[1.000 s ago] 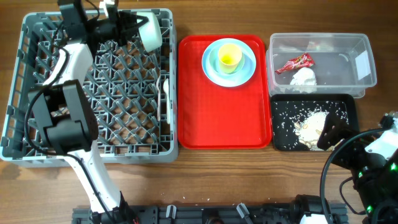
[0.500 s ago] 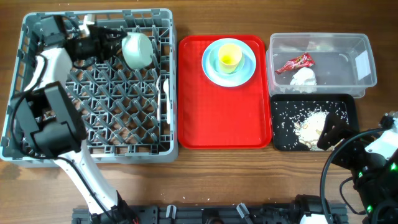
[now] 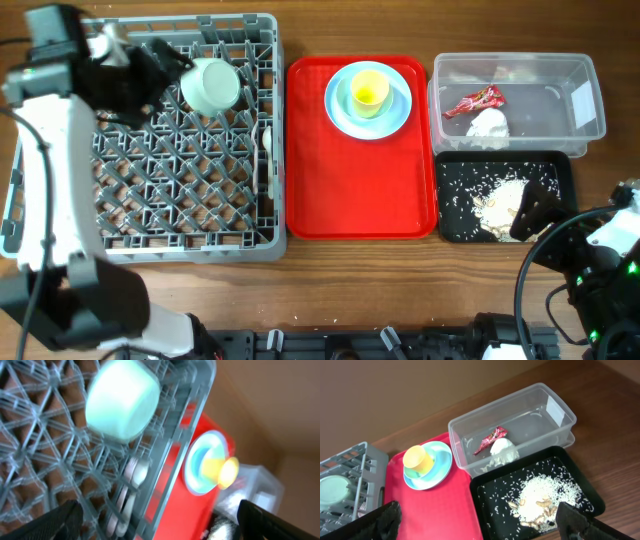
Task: Sort waste into correct bins and load items into the dishwasher rack
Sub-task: 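Reach the left gripper to the yellow cup and grasp it, then carry the yellow cup into the dish rack and set it down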
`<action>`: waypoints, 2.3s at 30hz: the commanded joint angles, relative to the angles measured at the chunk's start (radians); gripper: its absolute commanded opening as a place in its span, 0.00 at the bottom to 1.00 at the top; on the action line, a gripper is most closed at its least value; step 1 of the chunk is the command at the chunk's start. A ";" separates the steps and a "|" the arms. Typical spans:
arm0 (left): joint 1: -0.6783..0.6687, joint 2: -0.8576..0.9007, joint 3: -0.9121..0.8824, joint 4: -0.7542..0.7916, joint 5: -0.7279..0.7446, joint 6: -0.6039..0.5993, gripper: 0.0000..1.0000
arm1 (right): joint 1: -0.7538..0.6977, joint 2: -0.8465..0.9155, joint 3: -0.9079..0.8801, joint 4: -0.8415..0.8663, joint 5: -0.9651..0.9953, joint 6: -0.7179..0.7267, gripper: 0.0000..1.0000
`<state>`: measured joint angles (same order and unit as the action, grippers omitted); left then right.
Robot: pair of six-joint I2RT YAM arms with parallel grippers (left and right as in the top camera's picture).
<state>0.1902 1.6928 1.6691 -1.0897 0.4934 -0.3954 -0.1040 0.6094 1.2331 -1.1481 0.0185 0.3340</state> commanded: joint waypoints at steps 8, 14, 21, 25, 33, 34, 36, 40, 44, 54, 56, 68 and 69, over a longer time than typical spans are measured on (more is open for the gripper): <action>-0.787 -0.076 -0.001 0.071 -0.506 -0.070 0.99 | -0.002 -0.005 0.003 0.002 -0.013 -0.016 1.00; -0.871 0.087 -0.001 0.191 -0.597 -0.073 0.76 | -0.002 -0.005 0.003 0.002 -0.013 -0.016 1.00; -0.873 0.333 -0.001 0.613 -0.596 -0.035 0.59 | -0.002 -0.005 0.003 0.002 -0.013 -0.016 1.00; -0.869 0.381 0.011 0.747 -0.587 0.047 0.49 | -0.002 -0.005 0.003 0.002 -0.013 -0.016 1.00; -0.882 0.464 0.100 0.733 -0.532 0.183 0.47 | -0.002 -0.005 0.003 0.002 -0.013 -0.016 1.00; -0.882 0.492 0.100 0.749 -0.533 0.183 0.46 | -0.002 -0.005 0.003 0.002 -0.013 -0.016 1.00; -0.882 0.532 0.100 0.757 -0.612 0.183 0.46 | -0.002 -0.005 0.003 0.002 -0.013 -0.016 1.00; -0.891 0.550 0.100 0.676 -0.640 0.179 0.35 | -0.002 -0.005 0.003 0.002 -0.013 -0.016 1.00; -0.894 0.537 0.100 0.683 -0.650 0.180 0.04 | -0.002 -0.005 0.003 0.002 -0.013 -0.016 1.00; -0.804 -0.071 0.164 0.285 -0.341 0.086 0.04 | -0.002 -0.005 0.003 0.002 -0.013 -0.016 1.00; -0.700 -0.117 0.164 0.091 -0.168 0.085 0.04 | -0.002 -0.005 0.003 0.002 -0.013 -0.016 1.00; -0.141 -0.038 -0.017 -0.285 0.695 0.595 0.04 | -0.002 -0.005 0.003 0.002 -0.013 -0.016 1.00; -0.132 -0.031 -0.053 -0.283 0.726 0.634 0.04 | -0.002 -0.005 0.003 0.002 -0.013 -0.016 1.00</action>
<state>0.0292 1.6512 1.6901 -1.3731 1.0611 0.1116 -0.1040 0.6094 1.2331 -1.1488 0.0185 0.3344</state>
